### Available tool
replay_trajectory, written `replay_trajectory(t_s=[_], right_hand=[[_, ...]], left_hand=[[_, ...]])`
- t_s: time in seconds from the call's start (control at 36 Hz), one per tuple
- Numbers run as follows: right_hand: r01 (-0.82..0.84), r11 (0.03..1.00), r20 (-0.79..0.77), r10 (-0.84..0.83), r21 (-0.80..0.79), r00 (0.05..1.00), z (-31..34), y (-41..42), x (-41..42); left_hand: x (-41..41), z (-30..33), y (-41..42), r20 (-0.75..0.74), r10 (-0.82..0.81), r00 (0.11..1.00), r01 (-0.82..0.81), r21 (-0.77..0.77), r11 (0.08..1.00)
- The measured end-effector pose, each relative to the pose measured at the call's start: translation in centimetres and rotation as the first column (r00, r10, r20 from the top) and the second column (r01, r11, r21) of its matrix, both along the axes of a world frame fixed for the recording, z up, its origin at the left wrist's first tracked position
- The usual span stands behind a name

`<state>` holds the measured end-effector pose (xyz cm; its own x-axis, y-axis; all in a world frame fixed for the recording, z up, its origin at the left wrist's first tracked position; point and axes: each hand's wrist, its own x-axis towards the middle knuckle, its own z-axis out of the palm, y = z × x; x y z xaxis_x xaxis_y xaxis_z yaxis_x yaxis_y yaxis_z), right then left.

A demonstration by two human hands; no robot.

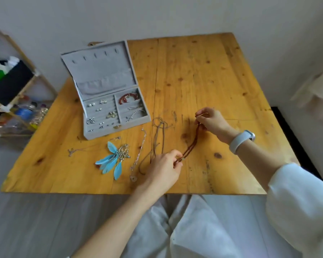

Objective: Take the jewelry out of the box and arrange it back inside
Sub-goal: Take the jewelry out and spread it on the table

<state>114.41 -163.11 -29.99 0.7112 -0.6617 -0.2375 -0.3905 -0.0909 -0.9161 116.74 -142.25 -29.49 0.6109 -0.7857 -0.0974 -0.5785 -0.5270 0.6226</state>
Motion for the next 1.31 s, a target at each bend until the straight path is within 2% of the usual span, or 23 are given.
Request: replay_trajectory(t_s=[0.08,0.17,0.28,0.36,0.44,0.53,0.72,0.86,0.94,1.03,1.14,1.31], right_hand=[[-0.088,0.995,-0.008,0.087,-0.045,0.996,0.1,0.6,1.2],[-0.163,0.946,-0.094,0.142,-0.281,0.985,-0.1,0.6,1.7],[-0.170,0.817,-0.156,0.099,-0.551,0.983,-0.7,0.9,0.9],[-0.241,0.650,-0.173,0.168,-0.721,0.971,-1.9,1.5,-0.6],[-0.431,0.485,-0.327,0.287,-0.761,0.901,-3.5,2.2,-1.8],[-0.587,0.402,-0.504,0.302,-0.702,0.809,-4.2,2.6,-1.8],[-0.638,0.407,-0.562,0.303,-0.653,0.769,-3.4,3.1,0.6],[-0.464,0.494,-0.350,0.309,-0.735,0.884,-2.4,3.8,1.4],[-0.389,0.507,-0.265,0.301,-0.769,0.916,-1.5,4.2,2.5],[-0.364,0.543,-0.219,0.315,-0.756,0.924,0.0,4.7,4.4],[-0.379,0.527,-0.210,0.353,-0.761,0.912,1.6,5.9,7.9],[-0.422,0.529,-0.188,0.440,-0.736,0.878,2.9,8.5,14.0]], left_hand=[[0.0,-0.1,0.2,0.133,-0.001,0.991,-0.003,0.033,0.999],[0.1,-0.3,0.5,0.310,-0.078,0.947,0.055,0.081,0.995],[0.3,-1.0,1.0,0.404,-0.193,0.894,0.169,0.095,0.981],[0.6,-2.0,1.3,0.486,-0.269,0.832,0.271,0.069,0.960],[0.7,-3.0,1.8,0.530,-0.375,0.760,0.343,0.162,0.925],[0.7,-4.2,2.5,0.527,-0.449,0.722,0.388,0.229,0.893],[0.8,-4.6,3.2,0.546,-0.456,0.703,0.402,0.224,0.888],[1.8,-3.5,3.1,0.494,-0.384,0.780,0.408,0.064,0.911],[3.4,-2.5,3.0,0.446,-0.321,0.836,0.359,-0.001,0.933],[5.7,-1.2,3.0,0.400,-0.223,0.889,0.255,-0.026,0.967],[10.2,0.4,3.8,0.392,-0.026,0.920,0.074,-0.108,0.991],[18.5,1.2,6.2,0.382,0.299,0.875,-0.226,-0.225,0.948]])
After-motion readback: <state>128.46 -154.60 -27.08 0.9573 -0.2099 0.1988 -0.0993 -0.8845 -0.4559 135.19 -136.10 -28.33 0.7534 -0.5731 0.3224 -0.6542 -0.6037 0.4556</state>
